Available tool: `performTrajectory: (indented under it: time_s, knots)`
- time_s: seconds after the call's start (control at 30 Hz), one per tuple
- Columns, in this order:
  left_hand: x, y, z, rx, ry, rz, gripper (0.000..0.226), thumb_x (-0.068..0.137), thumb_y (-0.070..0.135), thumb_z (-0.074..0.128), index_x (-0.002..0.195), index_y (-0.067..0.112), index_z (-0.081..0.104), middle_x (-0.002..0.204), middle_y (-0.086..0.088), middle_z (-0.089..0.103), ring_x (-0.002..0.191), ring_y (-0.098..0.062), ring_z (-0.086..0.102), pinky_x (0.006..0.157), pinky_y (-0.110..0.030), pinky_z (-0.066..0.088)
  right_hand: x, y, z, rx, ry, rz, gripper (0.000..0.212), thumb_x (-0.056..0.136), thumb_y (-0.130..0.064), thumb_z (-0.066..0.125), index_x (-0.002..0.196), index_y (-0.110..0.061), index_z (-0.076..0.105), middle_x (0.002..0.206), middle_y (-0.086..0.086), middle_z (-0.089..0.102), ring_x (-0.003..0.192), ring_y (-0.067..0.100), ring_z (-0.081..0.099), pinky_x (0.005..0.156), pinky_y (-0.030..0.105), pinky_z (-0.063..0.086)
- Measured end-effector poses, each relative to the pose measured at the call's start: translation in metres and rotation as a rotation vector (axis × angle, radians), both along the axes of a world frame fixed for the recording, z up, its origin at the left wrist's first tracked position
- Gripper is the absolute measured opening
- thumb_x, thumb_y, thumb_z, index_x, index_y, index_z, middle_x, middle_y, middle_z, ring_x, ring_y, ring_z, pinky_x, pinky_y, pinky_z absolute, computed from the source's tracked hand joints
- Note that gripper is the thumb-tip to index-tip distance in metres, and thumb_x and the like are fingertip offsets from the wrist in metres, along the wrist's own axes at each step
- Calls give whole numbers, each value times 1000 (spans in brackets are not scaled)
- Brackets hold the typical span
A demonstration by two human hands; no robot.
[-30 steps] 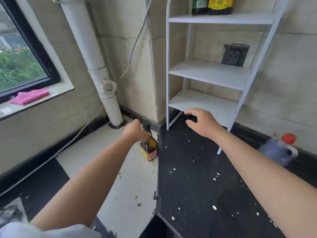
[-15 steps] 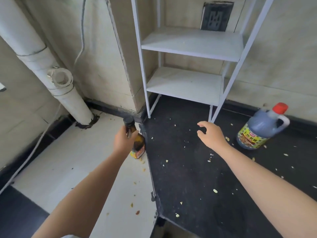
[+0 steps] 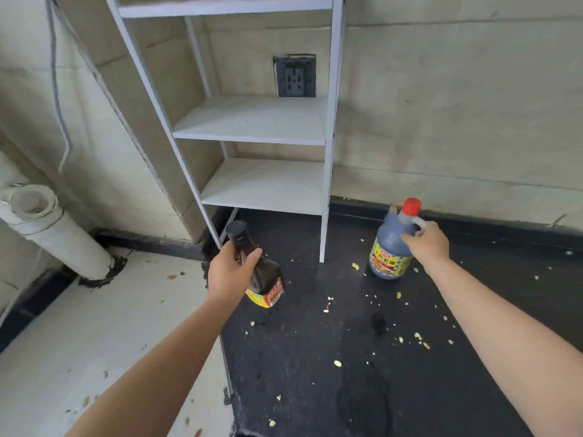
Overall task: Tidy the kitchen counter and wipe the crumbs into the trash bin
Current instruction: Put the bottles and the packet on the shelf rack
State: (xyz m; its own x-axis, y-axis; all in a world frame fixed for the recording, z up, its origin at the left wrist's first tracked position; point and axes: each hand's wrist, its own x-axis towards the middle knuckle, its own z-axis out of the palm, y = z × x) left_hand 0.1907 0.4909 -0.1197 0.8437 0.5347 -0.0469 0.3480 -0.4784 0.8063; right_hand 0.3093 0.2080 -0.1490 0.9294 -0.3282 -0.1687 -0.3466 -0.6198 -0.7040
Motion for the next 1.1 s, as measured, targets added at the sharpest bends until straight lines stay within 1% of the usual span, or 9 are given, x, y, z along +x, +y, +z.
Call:
performTrajectory:
  time_s: [0.07,0.27,0.37,0.43,0.57,0.7,0.83,1.0,1.1]
  knots:
    - [2,-17,3,9,-3,-5,15,89,27,60,93,13,54,90,-1,60,89,-22,57,76,-28,40,3,-11,0,1,14,46,27,92,-18,49,106,4,54,87,14,50,95,37,54,68,31,31]
    - [4,-52,21,92,-36,30,30,88,31,61,103,6,61,92,-5,64,90,-24,60,79,-33,47,7,-18,8,160,36,88,52,98,-34,36,54,-8,43,71,14,55,69,27,49,68,32,32]
    - [1,-63,34,134,-58,51,30,88,32,61,105,7,61,91,-4,64,92,-25,61,78,-32,47,7,-18,14,173,1,137,56,98,-38,36,51,-8,41,58,9,47,58,24,44,67,32,30]
    - [0,-66,44,168,-73,67,31,88,33,61,106,8,61,95,-7,67,92,-27,63,78,-32,48,3,-17,20,179,-13,195,56,96,-42,37,54,-5,42,64,17,50,63,28,48,66,33,30]
    - [0,-72,76,226,-144,102,33,88,37,59,106,9,61,97,-6,67,85,-22,60,78,-32,49,-4,-18,46,209,-106,287,61,93,-38,47,94,20,61,93,35,63,91,46,59,71,44,42]
    - [0,-67,114,199,-284,127,32,89,36,58,105,8,61,96,-5,64,91,-25,61,83,-37,51,-14,-17,86,314,-173,367,47,87,-35,57,59,0,45,67,15,42,68,30,46,65,31,26]
    - [2,-53,165,220,-434,129,23,89,36,58,92,14,54,89,-6,62,83,-23,57,73,-33,48,-35,-10,154,490,-272,458,48,86,-19,62,49,-5,36,44,4,40,52,19,39,53,25,26]
    - [3,-31,230,275,-567,134,25,89,38,55,92,13,55,88,-7,61,85,-27,59,77,-41,52,-52,9,237,765,-376,452,22,86,-9,61,71,5,55,29,-11,30,29,2,31,36,13,27]
    - [9,-15,270,349,-612,141,31,92,40,51,99,11,56,89,-5,58,85,-26,56,77,-38,49,-56,33,287,905,-429,481,30,84,-9,62,60,-5,45,34,-6,29,27,1,25,33,13,24]
